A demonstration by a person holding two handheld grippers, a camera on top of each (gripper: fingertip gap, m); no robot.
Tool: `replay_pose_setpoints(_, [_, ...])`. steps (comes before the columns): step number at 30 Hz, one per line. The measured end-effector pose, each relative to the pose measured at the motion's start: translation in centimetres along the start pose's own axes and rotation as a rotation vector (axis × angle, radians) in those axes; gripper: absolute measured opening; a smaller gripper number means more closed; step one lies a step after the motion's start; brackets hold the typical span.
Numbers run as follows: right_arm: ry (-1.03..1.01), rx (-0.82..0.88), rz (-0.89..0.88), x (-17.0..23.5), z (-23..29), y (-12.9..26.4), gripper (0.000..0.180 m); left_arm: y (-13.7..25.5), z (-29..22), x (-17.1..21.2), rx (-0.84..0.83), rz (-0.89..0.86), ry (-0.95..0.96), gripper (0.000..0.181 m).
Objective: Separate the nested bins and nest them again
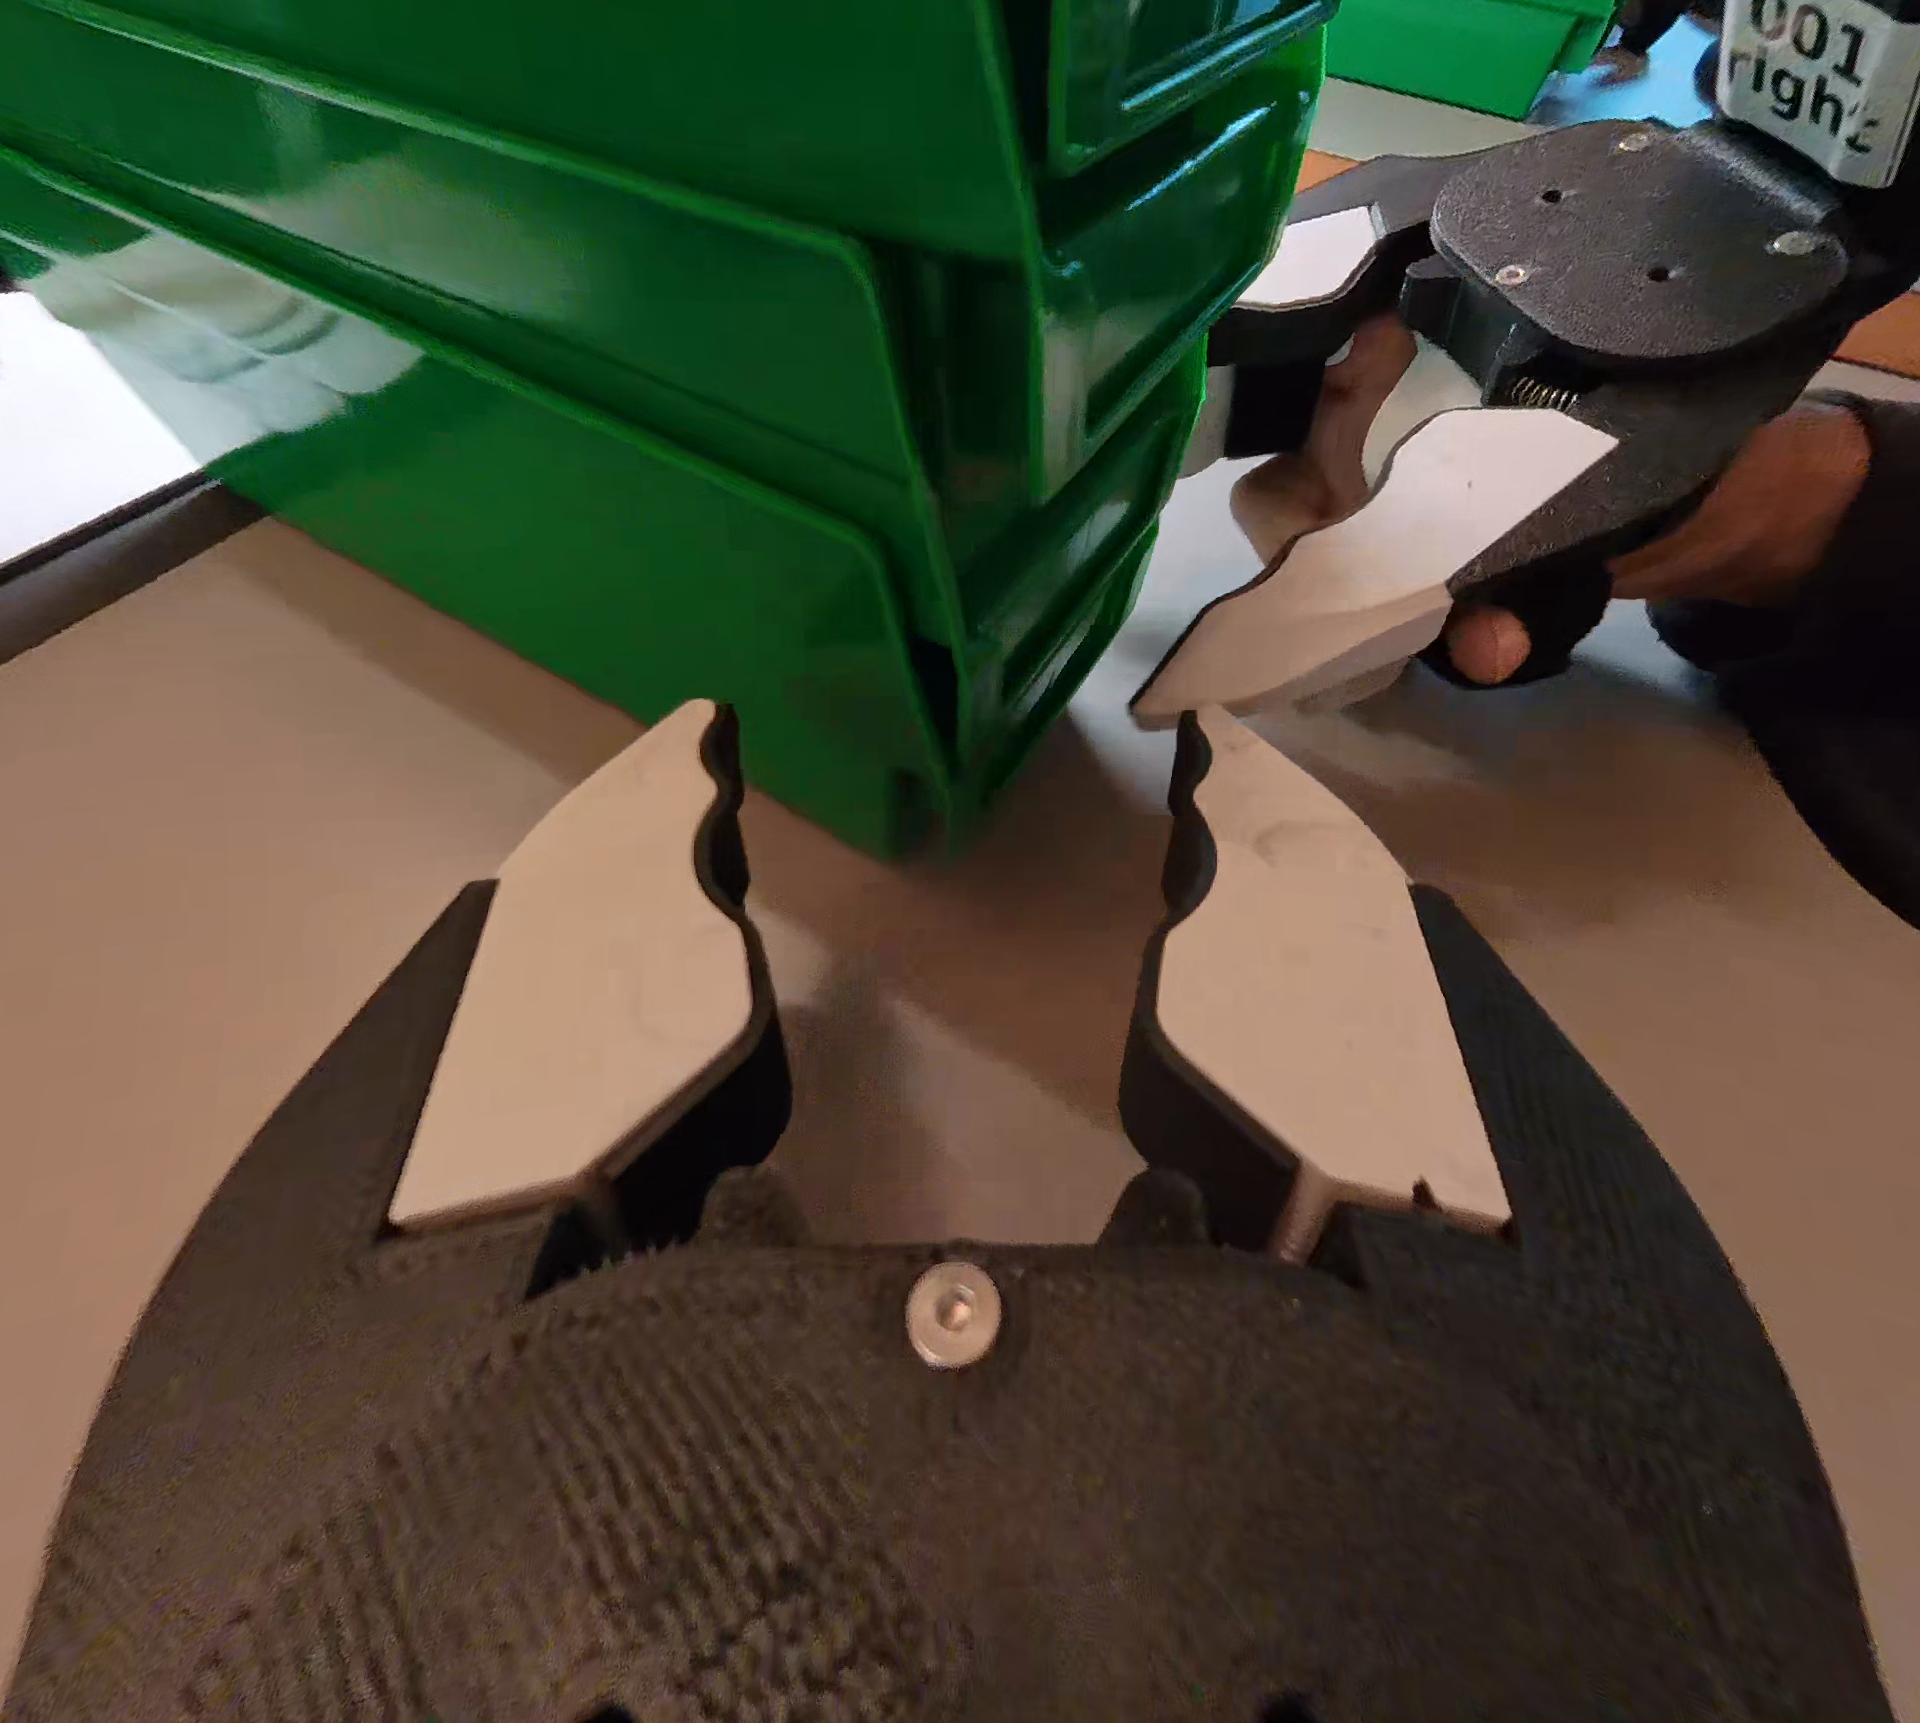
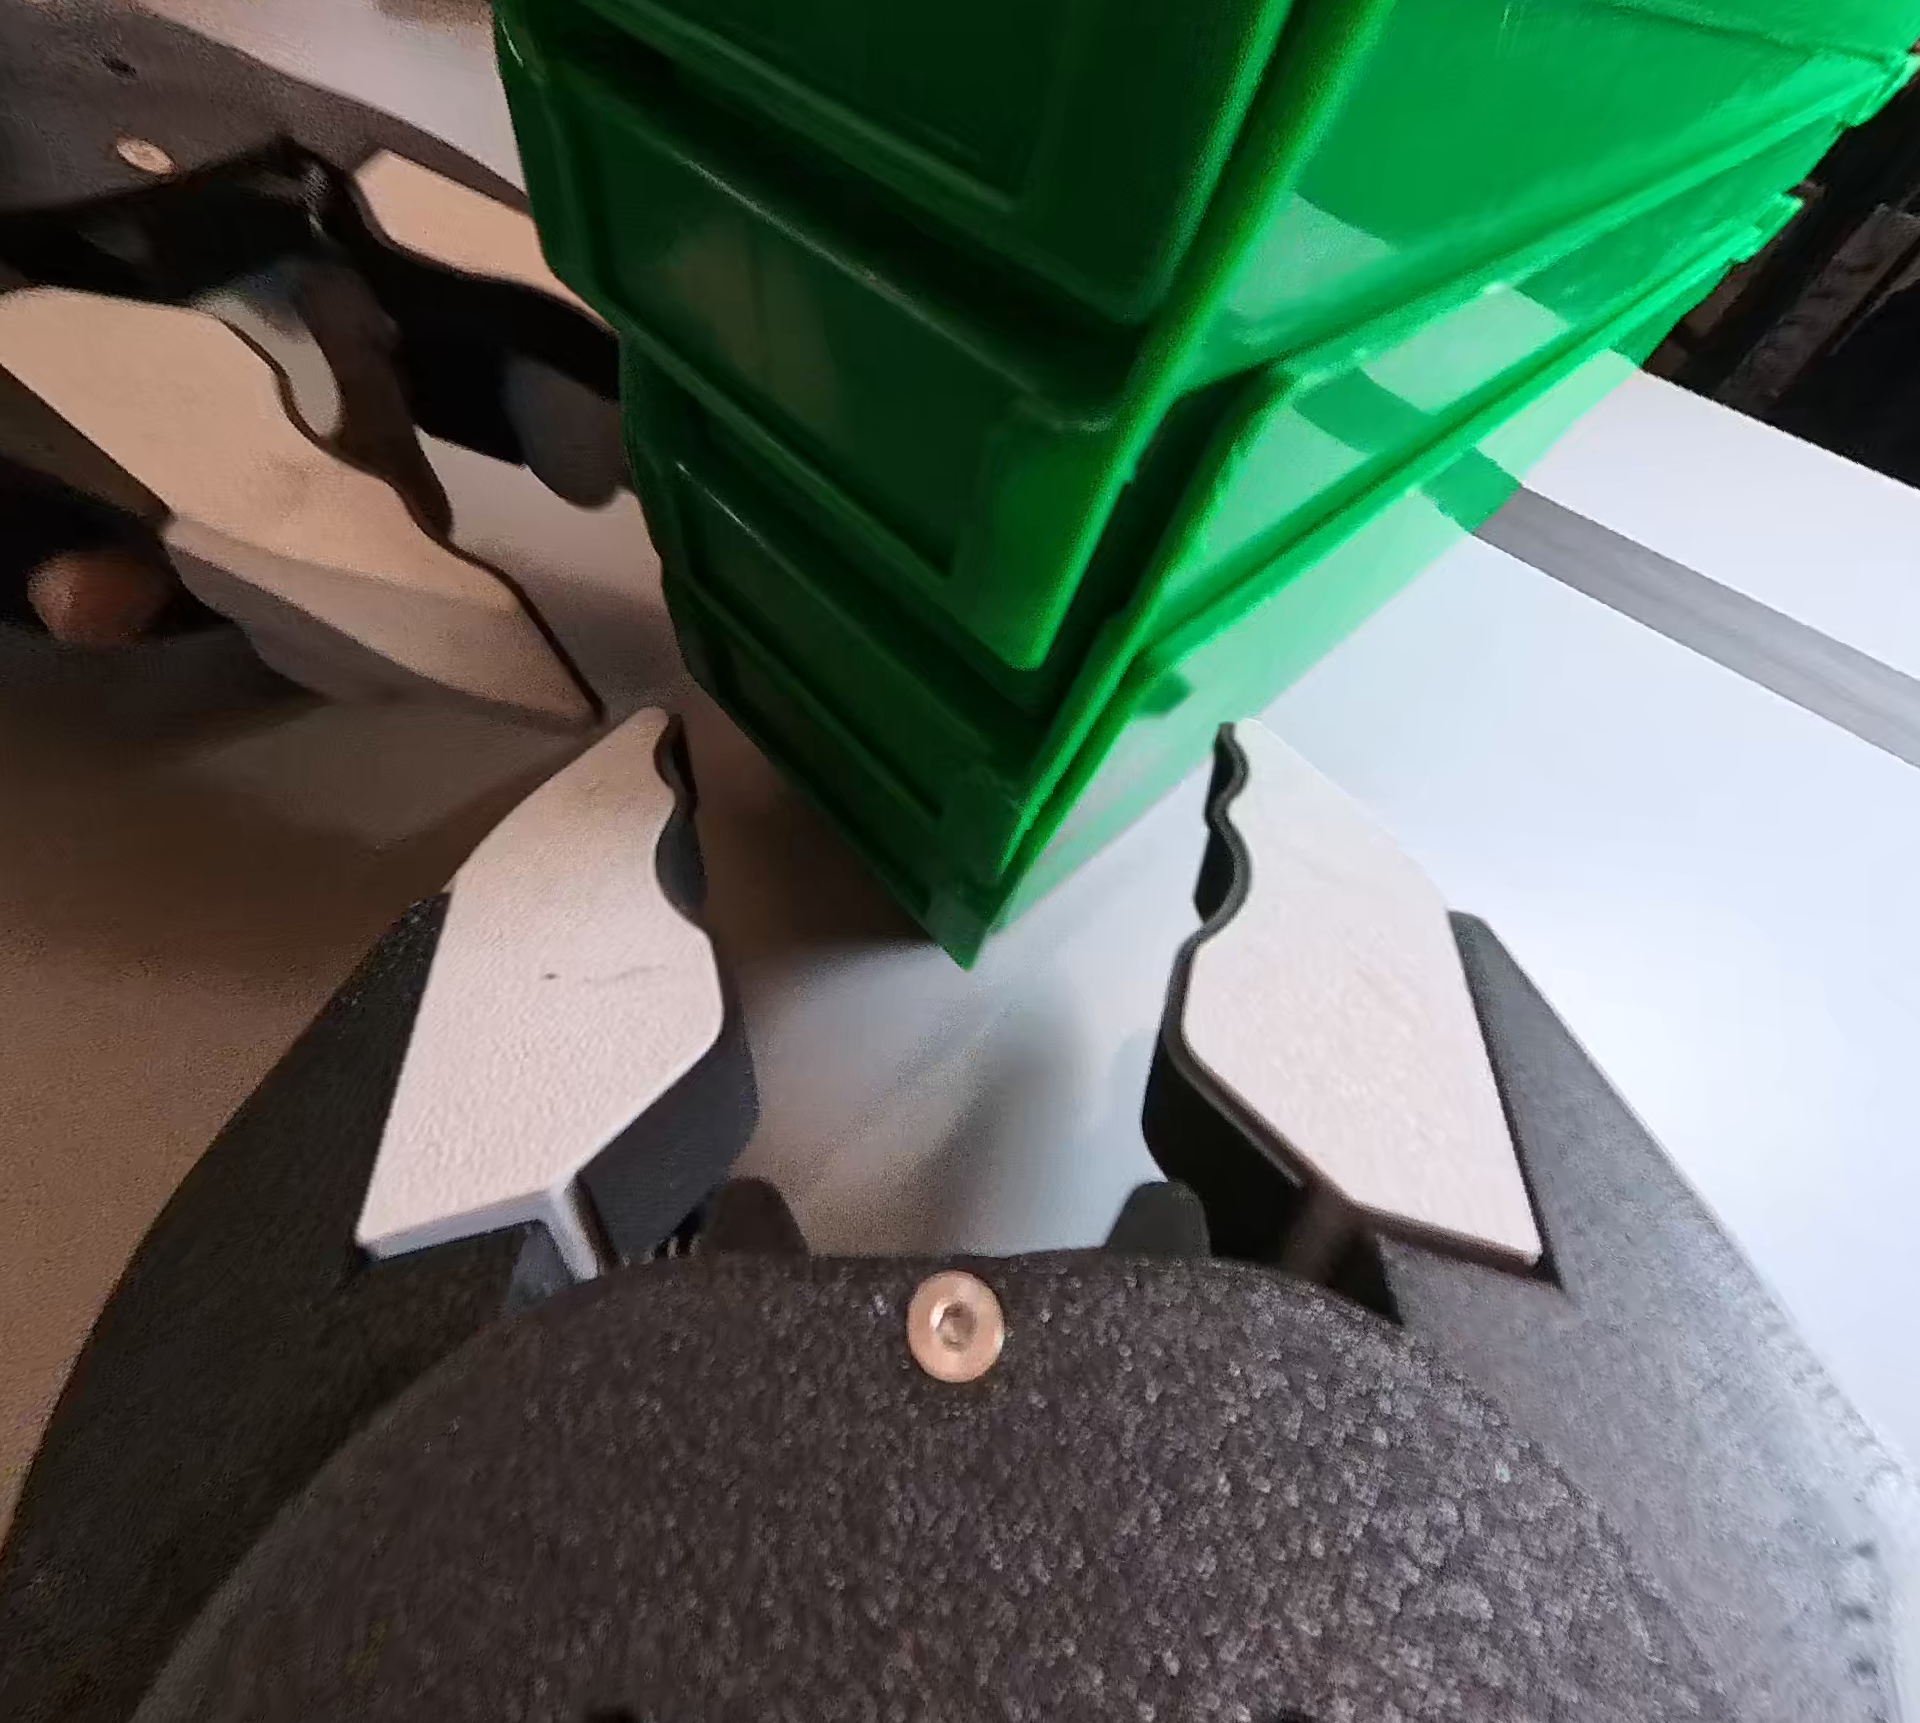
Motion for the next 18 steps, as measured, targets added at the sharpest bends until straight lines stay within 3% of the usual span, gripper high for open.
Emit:
replay_pose_setpoints(6, [0.102, 0.066, 0.025, -0.4, 0.7, -0.6, 0.068, 0.5, 0.2, 0.3, -0.141, 0.002, -0.092, 0.053])
replay_pose_setpoints(14, [0.193, -0.041, -0.032, -2.8, 5.5, -2.1, 0.061, 6.5, 1.3, 1.8, -0.195, 0.026, -0.058, 0.046])
replay_pose_setpoints(18, [0.180, -0.081, -0.044, -3.7, 6.9, -3.0, 0.066, 8.8, 0.8, 2.9, -0.193, 0.027, -0.082, 0.040])
Point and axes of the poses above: each gripper's, where its closed fingertips meet, y back along the fingers, x out of its underside, z = x × y across the jaws, the point moved 5 cm from there along y, back along the fingers, and after that the axes turned 15 degrees about y, right-handed, at the moved point
